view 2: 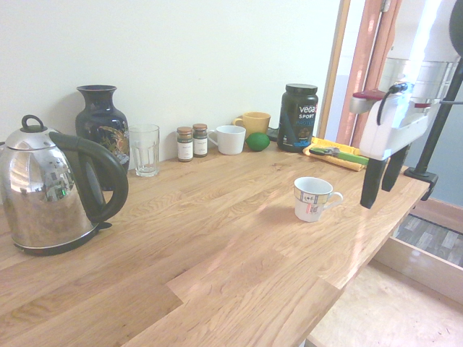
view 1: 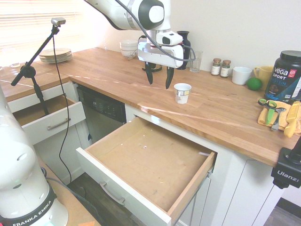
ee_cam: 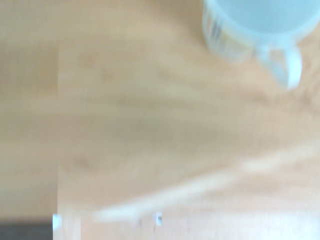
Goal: Put mug in the drawer
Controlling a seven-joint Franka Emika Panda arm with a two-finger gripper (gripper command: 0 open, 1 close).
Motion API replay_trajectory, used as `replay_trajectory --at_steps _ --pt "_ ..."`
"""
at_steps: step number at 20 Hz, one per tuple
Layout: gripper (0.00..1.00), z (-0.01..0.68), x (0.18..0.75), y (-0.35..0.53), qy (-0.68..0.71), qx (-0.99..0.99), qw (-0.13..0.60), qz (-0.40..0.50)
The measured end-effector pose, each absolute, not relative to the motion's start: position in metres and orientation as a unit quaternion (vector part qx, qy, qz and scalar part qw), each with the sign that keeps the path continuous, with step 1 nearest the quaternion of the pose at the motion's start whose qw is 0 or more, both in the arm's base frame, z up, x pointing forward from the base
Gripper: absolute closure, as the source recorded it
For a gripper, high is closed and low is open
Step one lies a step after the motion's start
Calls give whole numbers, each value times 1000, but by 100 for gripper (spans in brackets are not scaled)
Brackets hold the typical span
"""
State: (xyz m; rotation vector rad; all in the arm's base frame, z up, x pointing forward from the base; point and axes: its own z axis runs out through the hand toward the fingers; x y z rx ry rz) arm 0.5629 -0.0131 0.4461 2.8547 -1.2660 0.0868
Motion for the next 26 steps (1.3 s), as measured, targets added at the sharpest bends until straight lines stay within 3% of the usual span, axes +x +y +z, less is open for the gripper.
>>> replay_trajectory --at_steps 9,16,26 --pt "0 465 633 -26 -425 905 13 29" --pt "0 438 682 -28 -430 902 17 20" --pt "0 403 708 -19 -425 905 27 5"
